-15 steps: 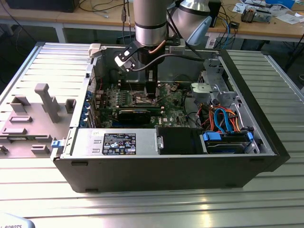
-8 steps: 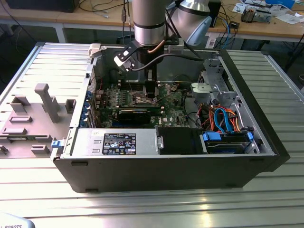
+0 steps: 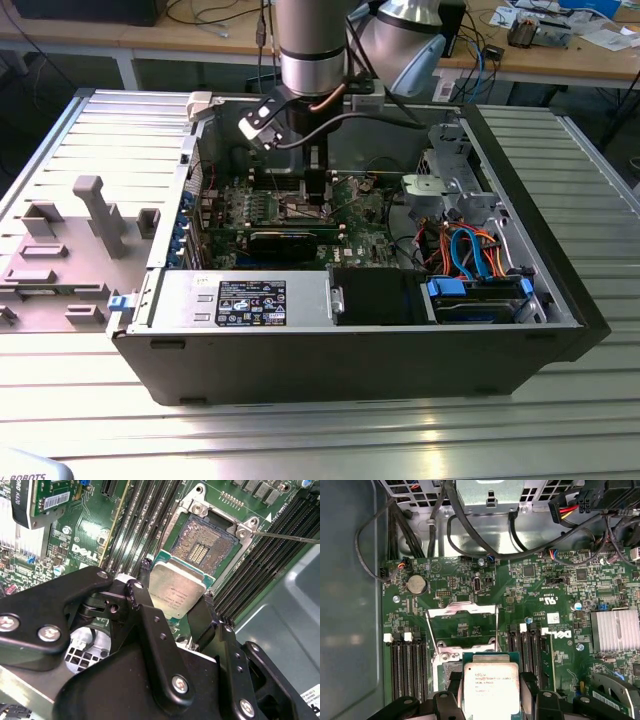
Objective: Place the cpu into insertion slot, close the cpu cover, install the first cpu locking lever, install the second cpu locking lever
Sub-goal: 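Place the cpu into insertion slot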
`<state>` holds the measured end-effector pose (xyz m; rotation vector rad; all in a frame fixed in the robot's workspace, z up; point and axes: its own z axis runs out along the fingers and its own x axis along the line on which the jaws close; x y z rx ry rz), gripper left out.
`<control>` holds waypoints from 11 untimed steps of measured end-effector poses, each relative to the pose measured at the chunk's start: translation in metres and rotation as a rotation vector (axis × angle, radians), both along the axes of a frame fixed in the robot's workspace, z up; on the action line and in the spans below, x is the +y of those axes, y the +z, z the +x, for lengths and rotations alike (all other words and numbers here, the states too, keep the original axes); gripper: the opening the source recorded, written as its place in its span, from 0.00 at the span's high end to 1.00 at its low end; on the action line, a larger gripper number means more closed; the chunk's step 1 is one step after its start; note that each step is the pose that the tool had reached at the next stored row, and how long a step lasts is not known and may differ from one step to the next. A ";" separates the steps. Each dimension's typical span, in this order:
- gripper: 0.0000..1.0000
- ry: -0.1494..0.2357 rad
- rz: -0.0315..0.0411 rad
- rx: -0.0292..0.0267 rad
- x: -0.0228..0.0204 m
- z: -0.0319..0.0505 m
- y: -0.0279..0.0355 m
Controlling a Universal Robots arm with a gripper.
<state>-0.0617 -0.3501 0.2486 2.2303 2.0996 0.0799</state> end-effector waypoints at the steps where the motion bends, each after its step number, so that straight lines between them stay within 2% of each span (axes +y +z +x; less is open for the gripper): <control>1: 0.46 0.000 0.0001 -0.0001 0.0001 -0.0002 -0.0001; 11: 0.46 0.000 0.0000 -0.0001 0.0006 -0.0026 -0.0014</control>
